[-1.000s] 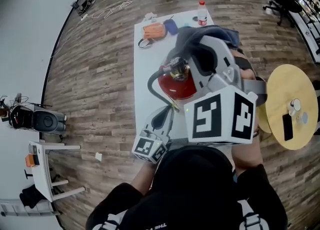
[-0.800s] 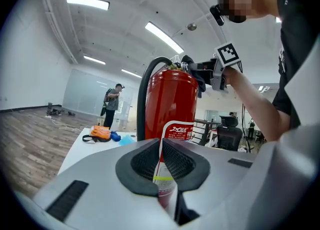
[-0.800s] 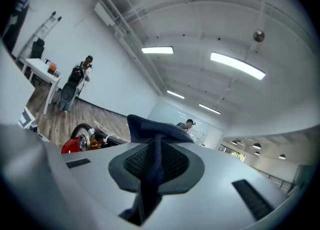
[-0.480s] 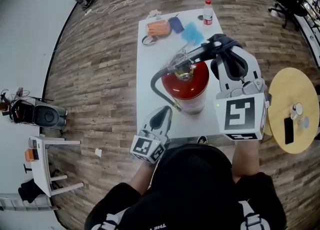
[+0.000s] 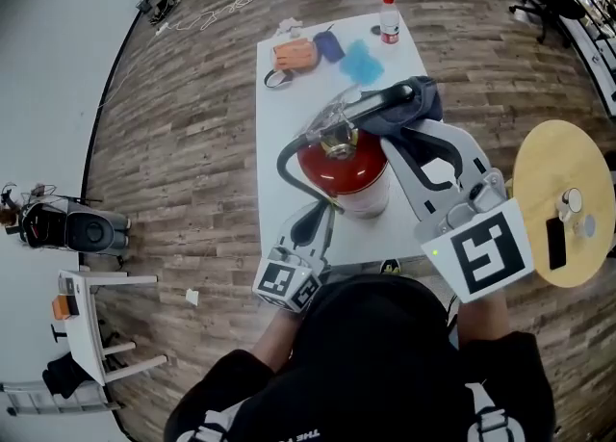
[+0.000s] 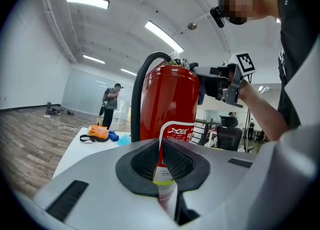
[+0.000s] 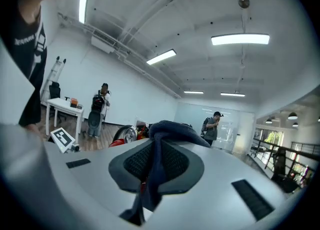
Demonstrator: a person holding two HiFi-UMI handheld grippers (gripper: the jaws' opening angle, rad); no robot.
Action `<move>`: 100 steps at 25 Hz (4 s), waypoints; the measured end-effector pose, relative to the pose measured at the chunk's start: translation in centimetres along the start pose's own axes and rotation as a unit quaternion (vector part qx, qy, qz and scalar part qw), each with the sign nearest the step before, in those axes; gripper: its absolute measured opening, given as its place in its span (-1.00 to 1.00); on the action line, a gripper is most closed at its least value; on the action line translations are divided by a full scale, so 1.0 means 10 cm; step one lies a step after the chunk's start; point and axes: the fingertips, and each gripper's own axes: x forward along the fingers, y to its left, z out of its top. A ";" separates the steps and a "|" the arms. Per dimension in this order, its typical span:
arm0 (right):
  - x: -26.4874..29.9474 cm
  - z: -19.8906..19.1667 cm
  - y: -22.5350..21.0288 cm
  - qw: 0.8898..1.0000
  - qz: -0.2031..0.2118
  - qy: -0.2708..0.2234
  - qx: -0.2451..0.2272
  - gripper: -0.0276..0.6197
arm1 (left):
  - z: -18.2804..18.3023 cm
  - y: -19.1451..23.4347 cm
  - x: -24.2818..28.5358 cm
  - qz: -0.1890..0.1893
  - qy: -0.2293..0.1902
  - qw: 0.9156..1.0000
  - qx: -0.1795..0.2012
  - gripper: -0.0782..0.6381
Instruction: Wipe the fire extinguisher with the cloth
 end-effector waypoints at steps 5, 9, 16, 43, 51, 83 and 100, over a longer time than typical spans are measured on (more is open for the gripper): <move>-0.10 -0.30 0.34 0.988 0.134 0.008 0.075 -0.81 | -0.02 0.00 0.04 -0.002 0.003 1.000 0.003 -0.68; -0.19 -0.13 0.87 0.960 0.260 -0.040 0.100 -0.81 | -0.04 -0.02 0.06 -0.002 0.005 1.000 -0.002 -0.68; -0.14 -0.29 0.49 0.966 0.196 -0.087 0.145 -0.81 | -0.05 0.00 0.02 0.008 0.005 1.000 -0.009 -0.68; 0.04 -0.83 1.27 0.994 0.106 -0.010 0.031 -0.81 | -0.13 0.09 -0.06 0.018 0.006 1.000 -0.012 -0.68; 0.13 -2.17 1.60 0.980 0.151 0.119 0.043 -0.81 | -0.19 0.20 -0.31 0.043 0.011 0.999 -0.015 -0.68; 0.10 -3.05 1.65 0.961 0.190 0.149 0.136 -0.81 | -0.28 -0.10 -0.15 -0.017 0.014 1.000 -0.014 -0.68; 0.03 -4.17 1.62 0.923 0.231 0.290 0.098 -0.81 | -0.31 0.22 -0.52 0.033 0.021 0.999 -0.021 -0.68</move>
